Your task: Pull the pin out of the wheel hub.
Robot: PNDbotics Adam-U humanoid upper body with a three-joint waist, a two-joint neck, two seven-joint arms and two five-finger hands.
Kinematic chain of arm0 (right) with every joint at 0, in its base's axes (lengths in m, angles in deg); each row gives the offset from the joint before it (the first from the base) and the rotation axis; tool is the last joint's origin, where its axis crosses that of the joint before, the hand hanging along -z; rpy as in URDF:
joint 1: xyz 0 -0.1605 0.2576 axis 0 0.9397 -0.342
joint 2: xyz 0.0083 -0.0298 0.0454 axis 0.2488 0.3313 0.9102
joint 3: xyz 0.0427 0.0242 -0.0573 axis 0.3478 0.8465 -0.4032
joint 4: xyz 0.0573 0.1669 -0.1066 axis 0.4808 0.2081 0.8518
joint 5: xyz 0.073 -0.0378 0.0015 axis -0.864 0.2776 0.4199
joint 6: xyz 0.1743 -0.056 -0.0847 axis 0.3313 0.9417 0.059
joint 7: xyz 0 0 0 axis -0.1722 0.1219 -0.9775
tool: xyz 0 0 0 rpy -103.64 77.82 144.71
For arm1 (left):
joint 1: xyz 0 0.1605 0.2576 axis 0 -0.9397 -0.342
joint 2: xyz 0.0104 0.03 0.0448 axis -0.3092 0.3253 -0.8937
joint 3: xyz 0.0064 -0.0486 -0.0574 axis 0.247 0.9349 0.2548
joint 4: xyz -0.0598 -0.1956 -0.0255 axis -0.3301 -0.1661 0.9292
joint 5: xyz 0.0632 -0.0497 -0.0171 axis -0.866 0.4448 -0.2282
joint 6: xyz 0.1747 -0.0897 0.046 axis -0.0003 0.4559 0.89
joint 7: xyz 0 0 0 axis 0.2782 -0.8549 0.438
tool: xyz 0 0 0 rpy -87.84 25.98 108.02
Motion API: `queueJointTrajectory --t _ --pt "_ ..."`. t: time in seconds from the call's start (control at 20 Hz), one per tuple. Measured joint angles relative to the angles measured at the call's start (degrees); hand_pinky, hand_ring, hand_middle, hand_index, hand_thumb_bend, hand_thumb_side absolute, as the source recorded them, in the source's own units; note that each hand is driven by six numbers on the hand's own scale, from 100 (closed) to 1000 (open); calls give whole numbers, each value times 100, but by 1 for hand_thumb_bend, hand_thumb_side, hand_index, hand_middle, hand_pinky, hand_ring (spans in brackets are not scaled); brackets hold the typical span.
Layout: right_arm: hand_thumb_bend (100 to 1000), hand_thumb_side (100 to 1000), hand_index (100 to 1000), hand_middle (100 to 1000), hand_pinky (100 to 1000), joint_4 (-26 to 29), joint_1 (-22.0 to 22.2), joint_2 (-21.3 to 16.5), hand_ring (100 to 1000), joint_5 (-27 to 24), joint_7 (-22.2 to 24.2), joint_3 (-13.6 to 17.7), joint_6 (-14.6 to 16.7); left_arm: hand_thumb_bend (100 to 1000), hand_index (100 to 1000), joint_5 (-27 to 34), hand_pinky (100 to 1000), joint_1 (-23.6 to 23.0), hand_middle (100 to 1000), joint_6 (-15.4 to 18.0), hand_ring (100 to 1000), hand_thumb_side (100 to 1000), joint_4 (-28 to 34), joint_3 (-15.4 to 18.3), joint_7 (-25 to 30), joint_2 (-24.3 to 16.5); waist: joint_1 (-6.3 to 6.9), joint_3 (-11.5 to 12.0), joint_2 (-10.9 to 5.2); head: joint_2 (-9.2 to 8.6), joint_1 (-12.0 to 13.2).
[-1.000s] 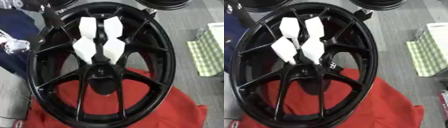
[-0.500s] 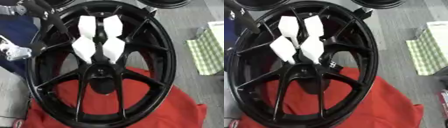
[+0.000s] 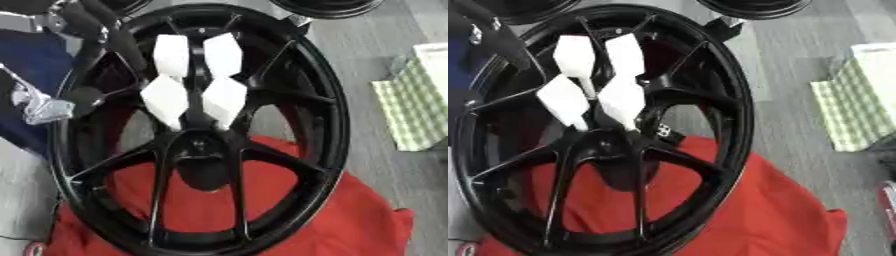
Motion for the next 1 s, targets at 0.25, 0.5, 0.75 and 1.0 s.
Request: queueJointTrajectory --t 0.25,0.5,0.75,1.0 --pt "373 650 742 546 453 -1 0 0 601 0 0 -1 0 100 846 -106 267 161 670 -1 207 456 -142 -112 69 112 3 -1 -2 0 9" --pt "373 651 741 545 452 -2 1 0 601 0 0 -1 0 166 856 -296 298 330 712 47 236 489 -272 -201 151 216 8 -1 -4 0 17" --pt "376 650 741 545 452 -19 1 0 600 -1 0 -1 1 141 887 -416 323 456 701 64 249 570 -409 -309 182 330 25 -2 -5 0 17" --pt "378 654 740 544 451 -35 1 0 600 -1 -1 -1 8 154 857 -393 327 583 673 40 251 619 -549 -419 318 432 34 -8 -5 0 19"
